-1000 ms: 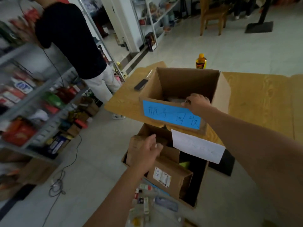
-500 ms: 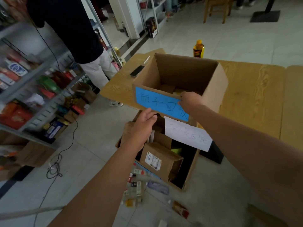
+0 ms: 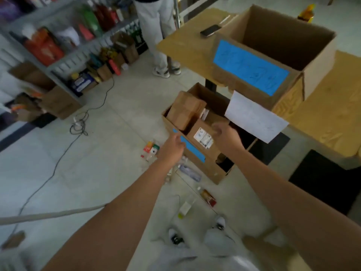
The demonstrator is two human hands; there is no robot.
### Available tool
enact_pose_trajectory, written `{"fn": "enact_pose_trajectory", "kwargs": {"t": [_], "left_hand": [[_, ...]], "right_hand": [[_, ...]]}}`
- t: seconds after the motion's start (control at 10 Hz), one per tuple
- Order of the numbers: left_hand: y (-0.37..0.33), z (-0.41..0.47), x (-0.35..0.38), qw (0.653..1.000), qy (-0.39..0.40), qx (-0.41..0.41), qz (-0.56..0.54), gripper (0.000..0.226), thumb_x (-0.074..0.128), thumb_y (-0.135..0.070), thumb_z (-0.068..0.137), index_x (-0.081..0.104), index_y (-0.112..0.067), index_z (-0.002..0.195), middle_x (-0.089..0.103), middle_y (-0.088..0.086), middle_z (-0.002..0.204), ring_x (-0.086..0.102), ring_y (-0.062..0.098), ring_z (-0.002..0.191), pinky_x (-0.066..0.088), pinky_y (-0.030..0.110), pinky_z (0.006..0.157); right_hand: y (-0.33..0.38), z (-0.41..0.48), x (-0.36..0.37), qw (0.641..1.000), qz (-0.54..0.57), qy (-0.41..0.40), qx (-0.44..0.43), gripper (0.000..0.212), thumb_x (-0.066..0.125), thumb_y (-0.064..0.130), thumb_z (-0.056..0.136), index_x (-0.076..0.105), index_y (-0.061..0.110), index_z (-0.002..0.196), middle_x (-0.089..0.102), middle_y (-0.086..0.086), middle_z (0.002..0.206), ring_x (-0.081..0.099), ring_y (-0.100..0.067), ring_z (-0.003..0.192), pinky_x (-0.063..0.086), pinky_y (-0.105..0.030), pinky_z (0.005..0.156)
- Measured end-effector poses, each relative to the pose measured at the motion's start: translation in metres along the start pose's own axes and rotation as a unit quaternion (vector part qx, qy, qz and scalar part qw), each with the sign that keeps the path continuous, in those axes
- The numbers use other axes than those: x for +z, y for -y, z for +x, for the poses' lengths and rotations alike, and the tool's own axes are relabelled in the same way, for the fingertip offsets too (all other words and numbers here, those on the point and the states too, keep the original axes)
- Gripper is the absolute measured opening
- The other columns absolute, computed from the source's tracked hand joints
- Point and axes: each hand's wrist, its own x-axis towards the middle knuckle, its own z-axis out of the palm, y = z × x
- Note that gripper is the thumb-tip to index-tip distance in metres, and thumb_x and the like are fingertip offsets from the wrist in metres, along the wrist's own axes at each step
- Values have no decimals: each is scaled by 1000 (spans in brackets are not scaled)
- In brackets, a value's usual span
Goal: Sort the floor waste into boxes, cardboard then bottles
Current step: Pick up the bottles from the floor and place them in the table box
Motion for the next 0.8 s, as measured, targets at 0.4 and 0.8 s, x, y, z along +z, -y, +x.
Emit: {"fn": "enact_pose_trajectory", "kwargs": {"t": [0.4,0.8], "left_hand": [[195,-43,-2,980,10,-169,-103,42,49,-18,94,48,-18,136,57,3,134,58,20,114,46,29,92],[322,-2,170,906,-33,-322,-272,25,57,-15,88,58,-15,113,67,18,111,54,16,81,43,25,75]], "right_hand": [[-80,-55,186,943,-86,237,217,28,62,18,92,65,-3,111,63,-14,92,58,-27,82,49,-38,78],[-210,-2,292,900,-164,334,229,30,57,17,92,65,0,115,64,-20,113,59,-30,96,46,-30,78]]}}
